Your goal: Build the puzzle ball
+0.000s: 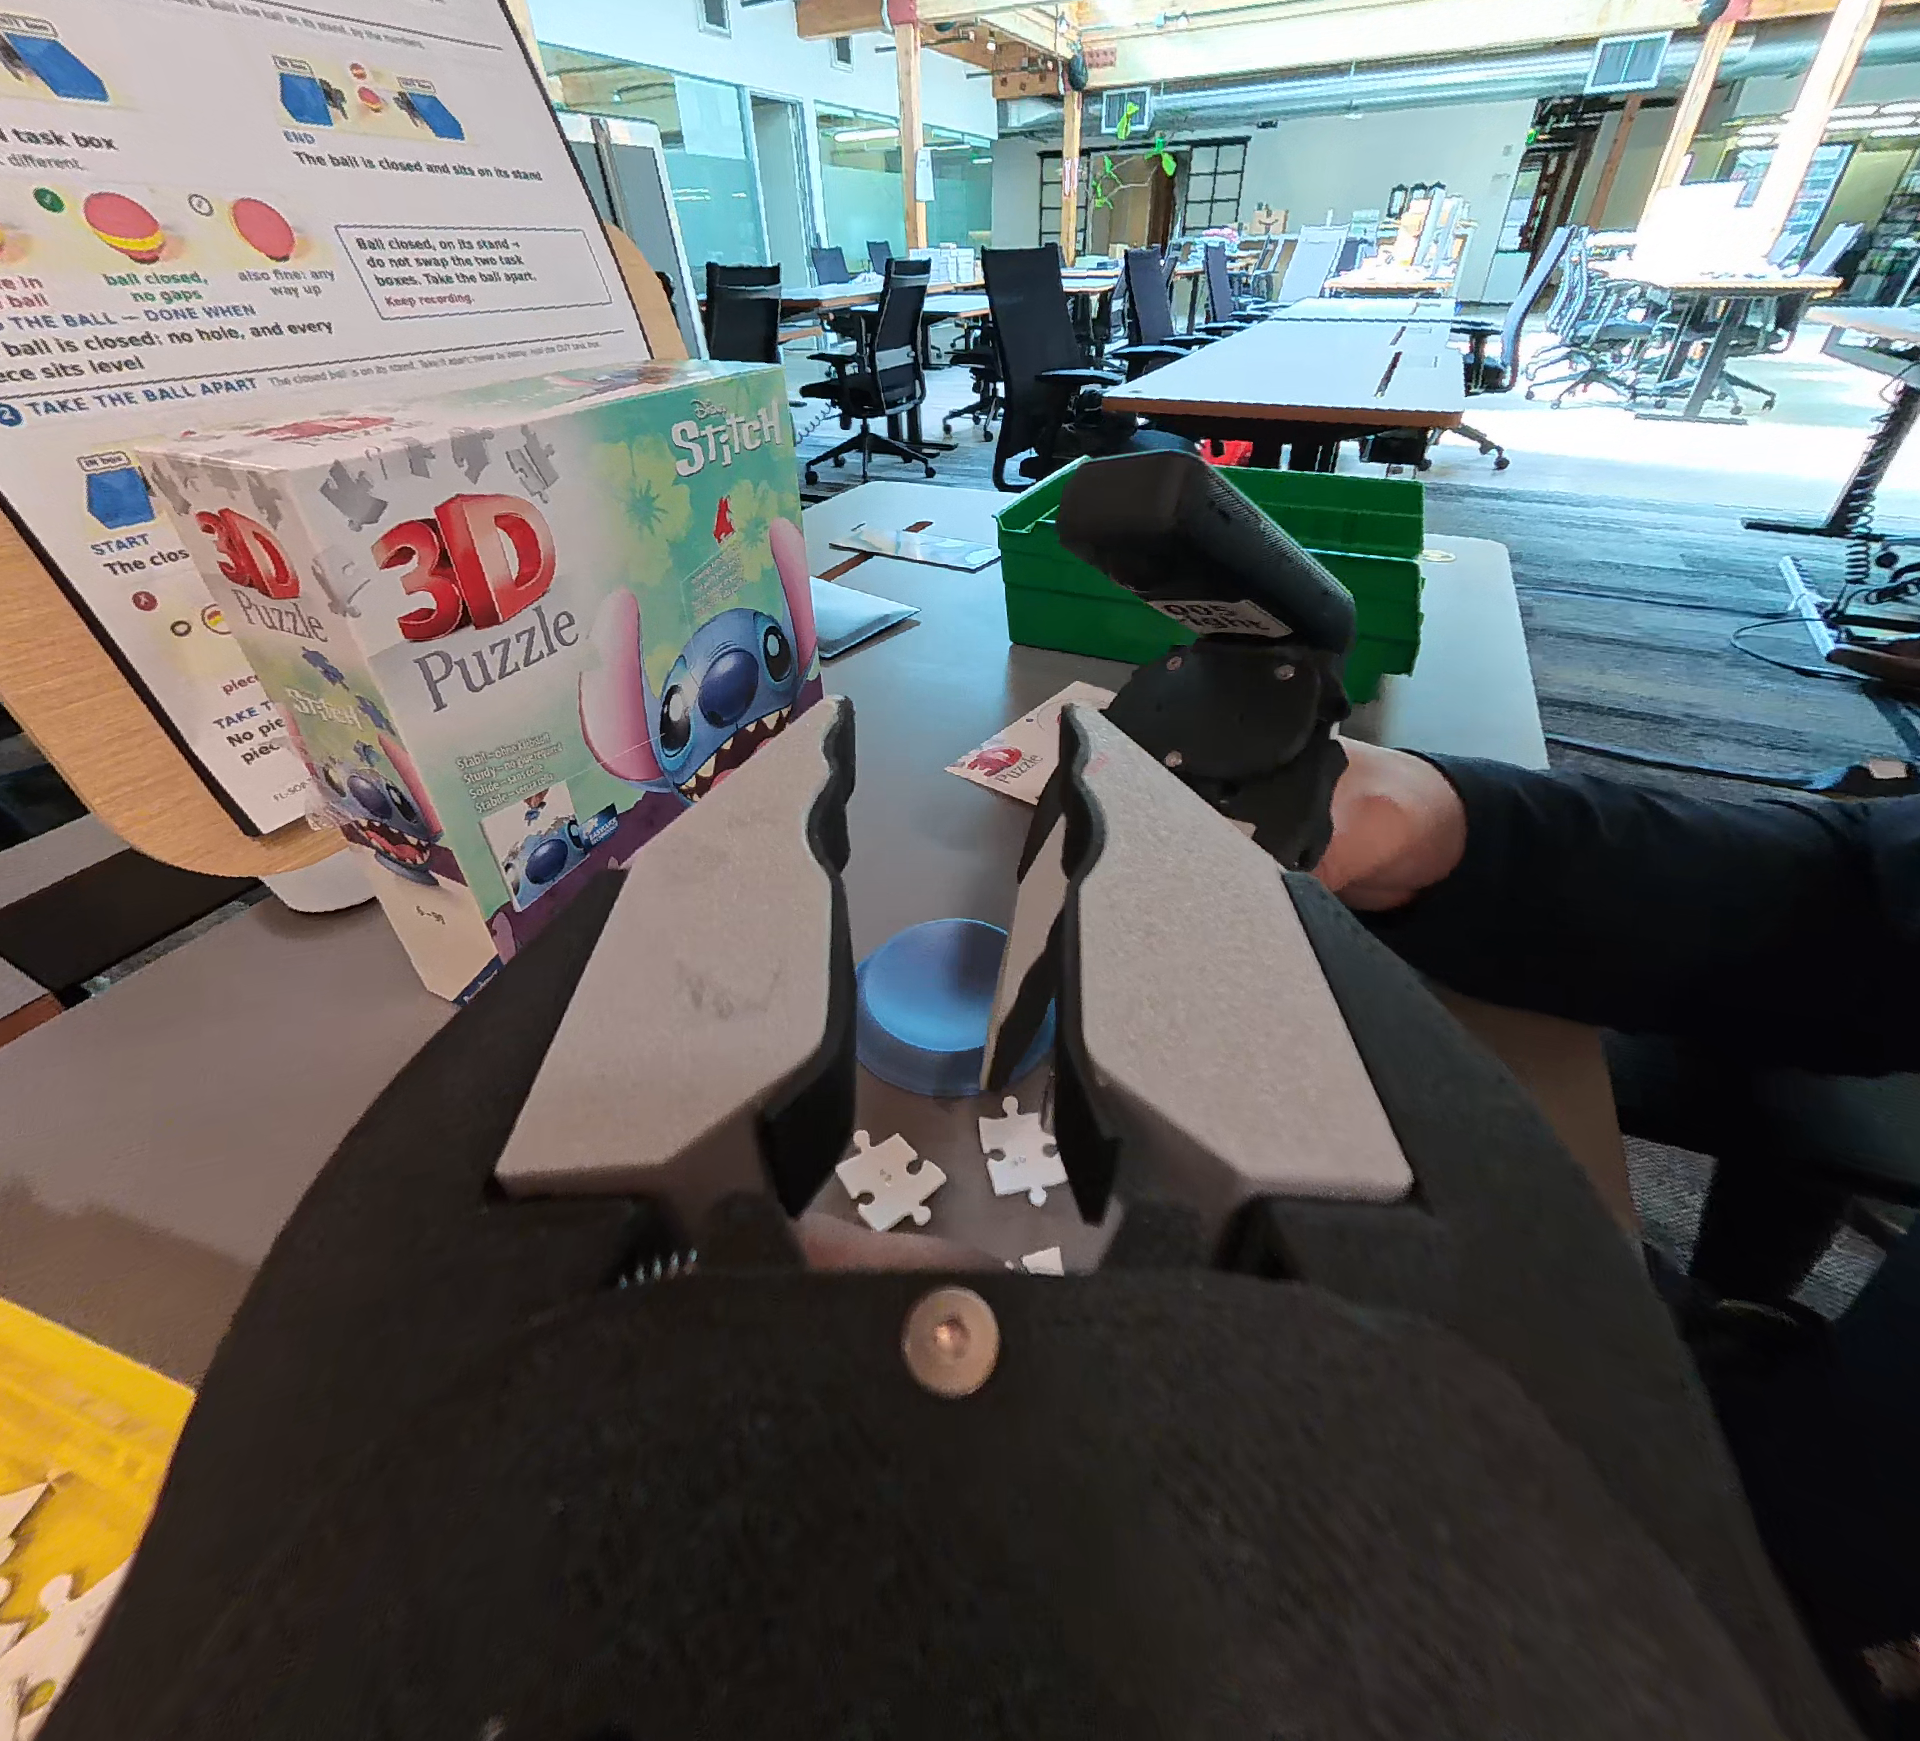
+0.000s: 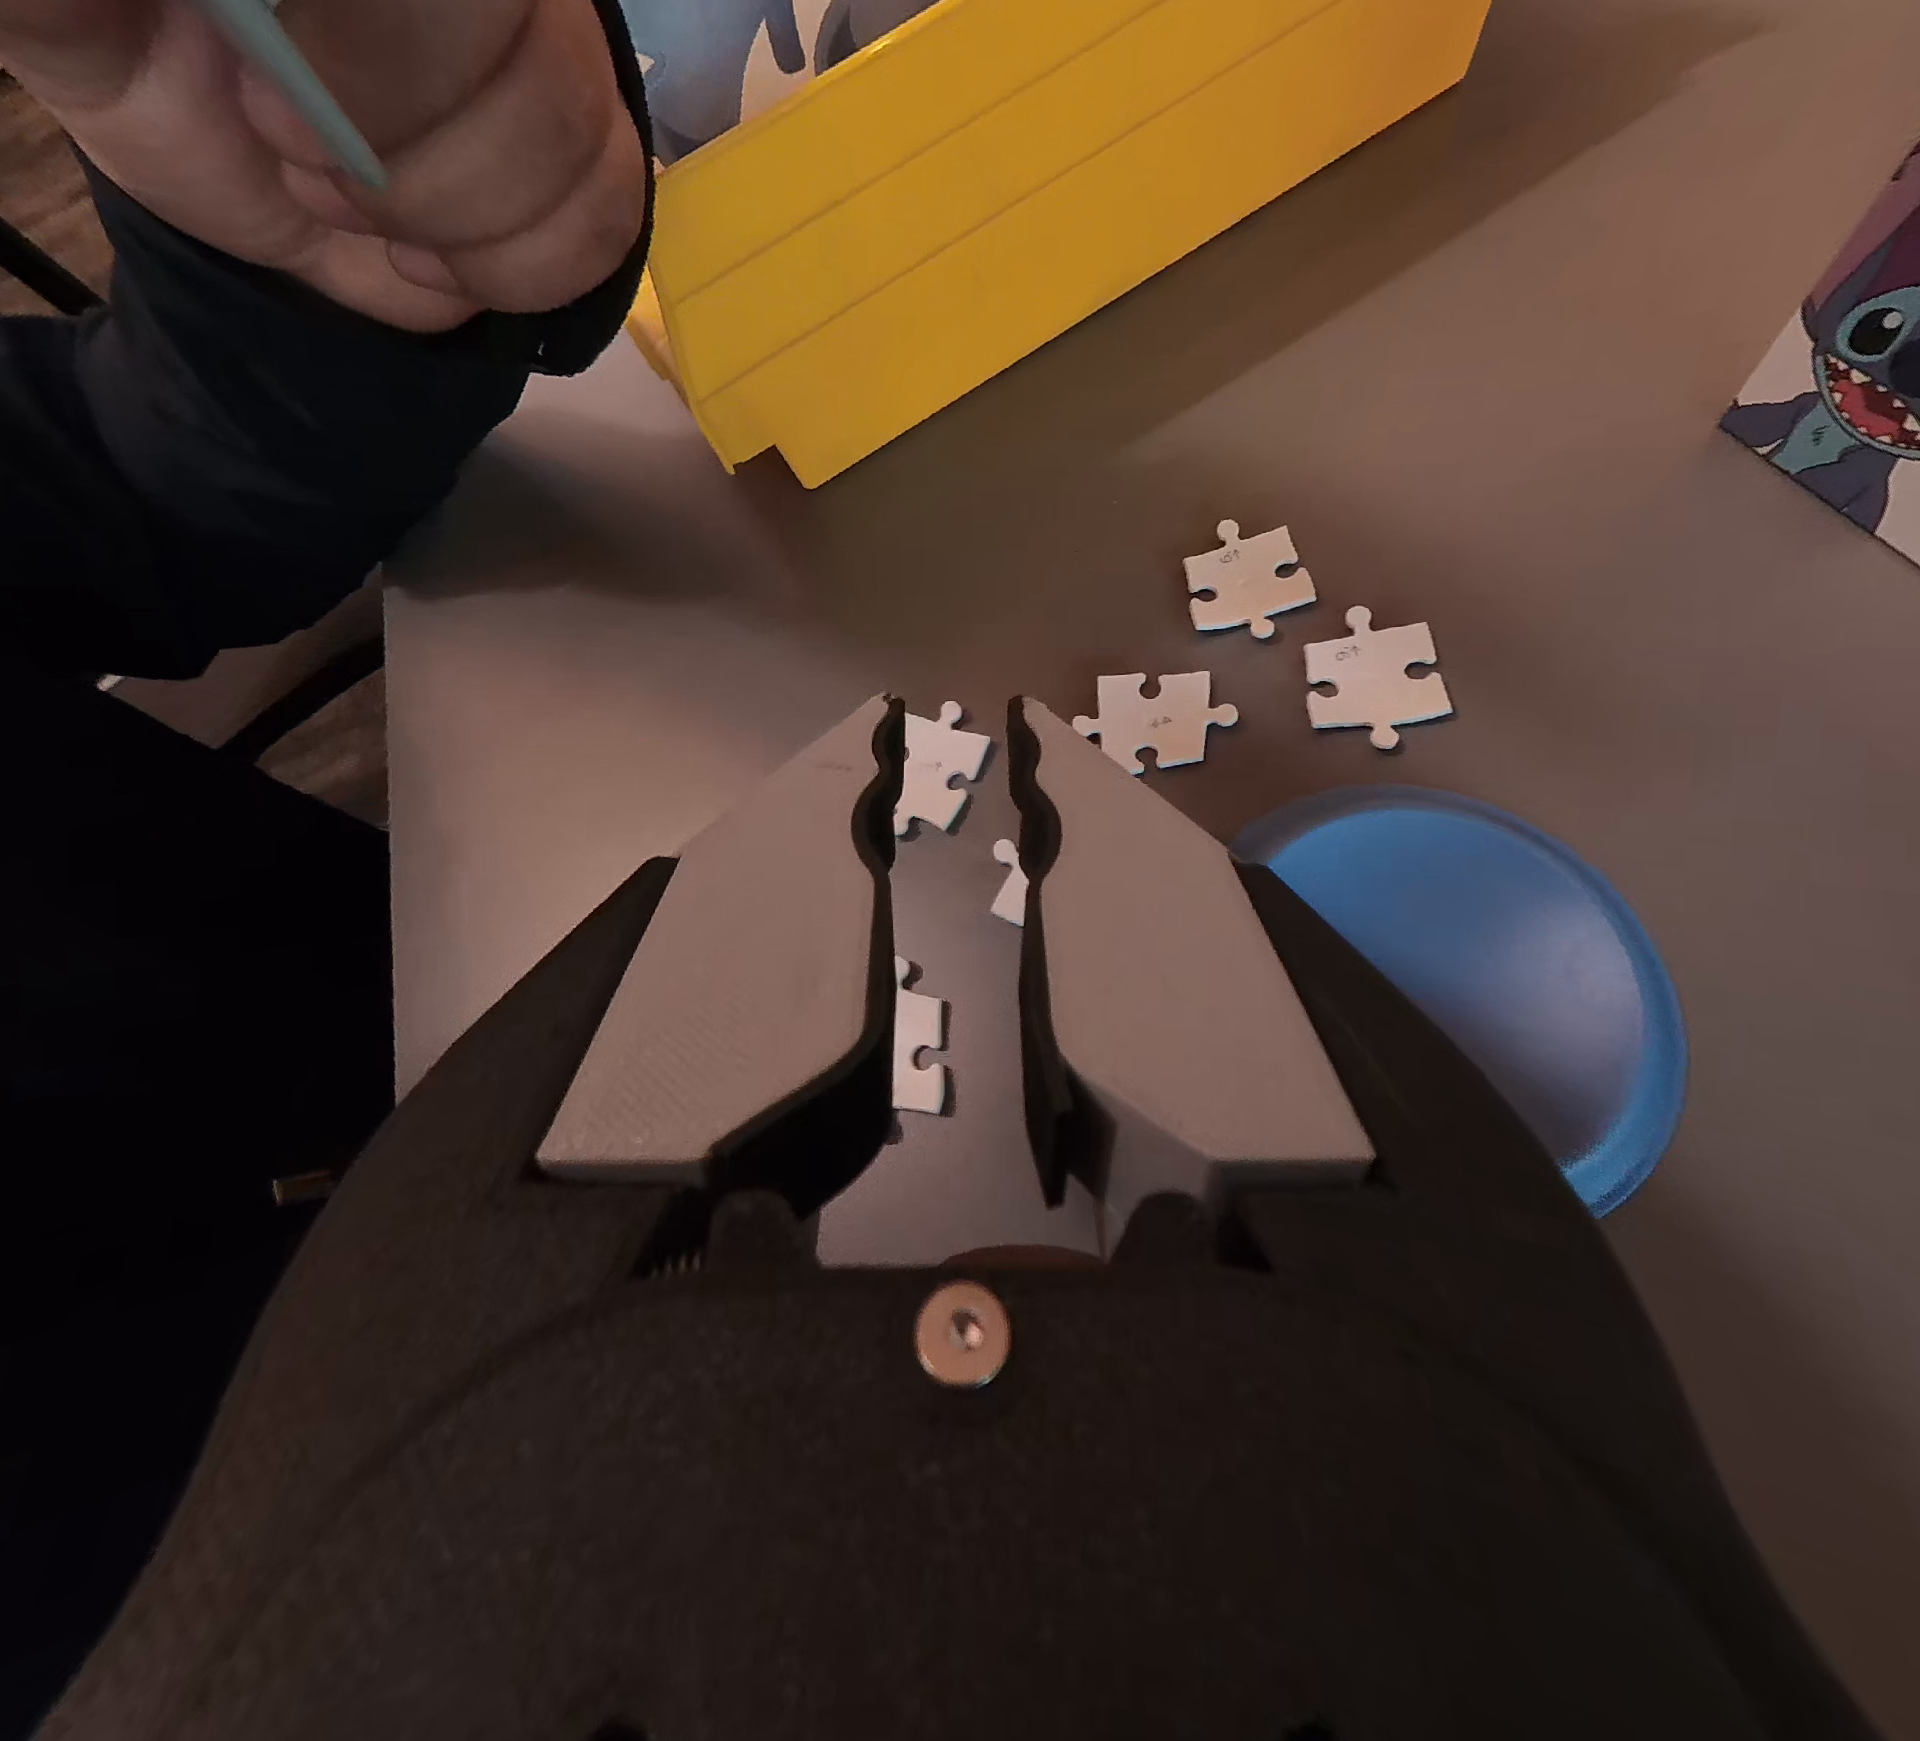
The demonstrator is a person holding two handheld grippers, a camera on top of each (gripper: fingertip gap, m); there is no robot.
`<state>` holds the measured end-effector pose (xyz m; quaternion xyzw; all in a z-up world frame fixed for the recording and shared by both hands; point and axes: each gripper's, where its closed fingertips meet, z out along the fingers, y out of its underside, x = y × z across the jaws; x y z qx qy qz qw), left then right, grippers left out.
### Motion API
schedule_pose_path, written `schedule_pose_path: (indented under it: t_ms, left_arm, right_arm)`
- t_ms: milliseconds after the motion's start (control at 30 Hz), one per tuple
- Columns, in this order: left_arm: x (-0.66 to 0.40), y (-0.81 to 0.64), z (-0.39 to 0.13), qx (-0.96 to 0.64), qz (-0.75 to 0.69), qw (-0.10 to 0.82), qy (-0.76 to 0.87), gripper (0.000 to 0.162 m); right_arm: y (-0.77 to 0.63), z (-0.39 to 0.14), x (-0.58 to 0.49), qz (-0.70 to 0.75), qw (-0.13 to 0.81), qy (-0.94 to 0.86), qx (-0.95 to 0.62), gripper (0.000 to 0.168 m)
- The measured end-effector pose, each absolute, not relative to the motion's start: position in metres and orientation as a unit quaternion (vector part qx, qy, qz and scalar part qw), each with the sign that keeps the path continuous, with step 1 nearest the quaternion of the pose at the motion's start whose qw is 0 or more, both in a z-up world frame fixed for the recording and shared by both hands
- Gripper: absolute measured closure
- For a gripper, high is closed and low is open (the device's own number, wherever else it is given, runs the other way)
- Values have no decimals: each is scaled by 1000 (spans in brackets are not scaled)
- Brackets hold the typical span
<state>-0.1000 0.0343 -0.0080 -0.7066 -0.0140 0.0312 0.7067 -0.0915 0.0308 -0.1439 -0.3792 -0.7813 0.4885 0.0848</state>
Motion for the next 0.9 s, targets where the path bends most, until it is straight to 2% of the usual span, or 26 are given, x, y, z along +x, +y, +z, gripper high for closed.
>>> schedule_pose_path:
  t_ms: [667,900]
  left_arm:
    - [-99,35,-9,-708,29,706,-15,125]
    - [-118,10,17,-693,71,717,-27,118]
  right_arm:
    - [31,-139,-97,500,106,-772,-378,153]
    - [56,-115,-109,520,176,-737,-394,152]
